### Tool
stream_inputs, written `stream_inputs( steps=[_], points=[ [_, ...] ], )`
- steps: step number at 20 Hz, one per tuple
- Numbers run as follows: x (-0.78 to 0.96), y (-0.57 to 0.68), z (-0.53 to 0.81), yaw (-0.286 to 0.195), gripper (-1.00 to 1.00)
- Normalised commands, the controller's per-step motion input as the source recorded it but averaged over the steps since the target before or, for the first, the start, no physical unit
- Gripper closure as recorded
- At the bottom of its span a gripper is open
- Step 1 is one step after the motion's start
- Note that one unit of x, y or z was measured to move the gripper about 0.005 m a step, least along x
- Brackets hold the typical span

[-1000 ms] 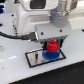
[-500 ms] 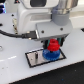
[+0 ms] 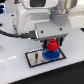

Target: Insert the blue gear onto the right peg, followed by the red gear

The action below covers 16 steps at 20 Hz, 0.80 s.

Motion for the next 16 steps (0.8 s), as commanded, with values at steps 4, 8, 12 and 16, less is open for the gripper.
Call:
stream_inputs(
  steps=[4, 8, 12, 16],
  points=[
    [0.18, -0.09, -0.13, 0.0, 1.0],
    [0.18, -0.07, 0.08, 0.0, 1.0],
    [0.19, -0.01, 0.05, 0.0, 1.0],
    [0.37, 0.0, 0.27, 0.0, 1.0]
  ],
)
